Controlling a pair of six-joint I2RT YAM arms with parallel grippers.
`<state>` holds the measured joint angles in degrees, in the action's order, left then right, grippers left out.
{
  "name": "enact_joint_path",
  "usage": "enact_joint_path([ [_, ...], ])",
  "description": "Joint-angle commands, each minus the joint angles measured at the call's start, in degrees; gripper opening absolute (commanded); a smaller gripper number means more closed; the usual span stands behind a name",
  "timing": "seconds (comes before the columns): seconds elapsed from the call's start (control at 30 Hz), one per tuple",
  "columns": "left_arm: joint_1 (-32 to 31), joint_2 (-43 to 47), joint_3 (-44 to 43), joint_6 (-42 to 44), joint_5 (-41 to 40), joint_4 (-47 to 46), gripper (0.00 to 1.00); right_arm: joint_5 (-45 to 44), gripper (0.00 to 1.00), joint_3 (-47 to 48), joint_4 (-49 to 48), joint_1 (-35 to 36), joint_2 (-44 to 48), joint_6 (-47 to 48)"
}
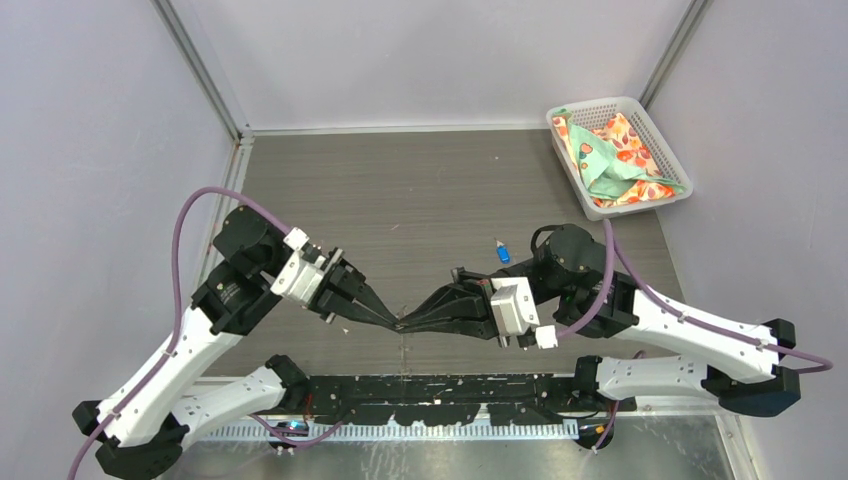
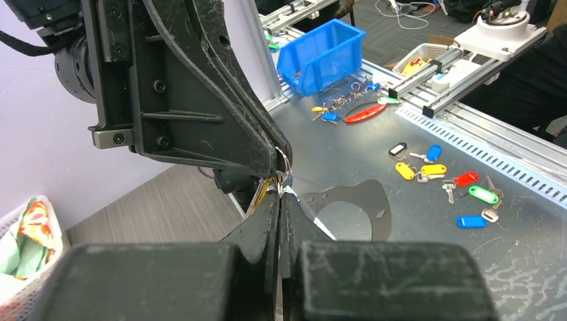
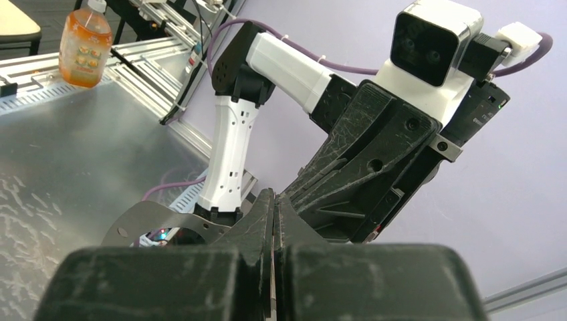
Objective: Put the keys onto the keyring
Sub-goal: Insert the key onto the keyring.
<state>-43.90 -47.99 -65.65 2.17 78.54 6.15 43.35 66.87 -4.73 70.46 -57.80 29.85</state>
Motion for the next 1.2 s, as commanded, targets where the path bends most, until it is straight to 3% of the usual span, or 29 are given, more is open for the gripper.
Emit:
enact_joint_path([
  [0.0, 0.04, 0.44, -1.69, 0.46, 1.13, -0.34, 0.0, -4.66, 0.01, 4.34, 4.24, 0.03, -1.2, 1.9],
  [0.5, 0.04, -0.51, -2.46, 2.43, 0.18, 2.15, 0.0, -15.05, 0.01, 12.74, 20.33, -0.28, -6.65, -1.43],
  [0.7, 0.04, 1.35, 0.99, 1.39, -7.67, -5.2, 0.0, -18.24, 0.17, 16.75, 26.23, -0.43, -9.48, -4.61],
  [0.87, 0.04, 0.44, 1.23, -0.69, -8.1, -10.33, 0.0, -21.76, 0.29, 18.85, 29.83, -1.36, -10.43, -7.1],
  [1.17, 0.04, 3.23, 6.67, -4.89, -12.62, -19.31, 0.0, -16.38, 0.3, 26.99, 39.35, -5.8, -14.38, -8.33],
])
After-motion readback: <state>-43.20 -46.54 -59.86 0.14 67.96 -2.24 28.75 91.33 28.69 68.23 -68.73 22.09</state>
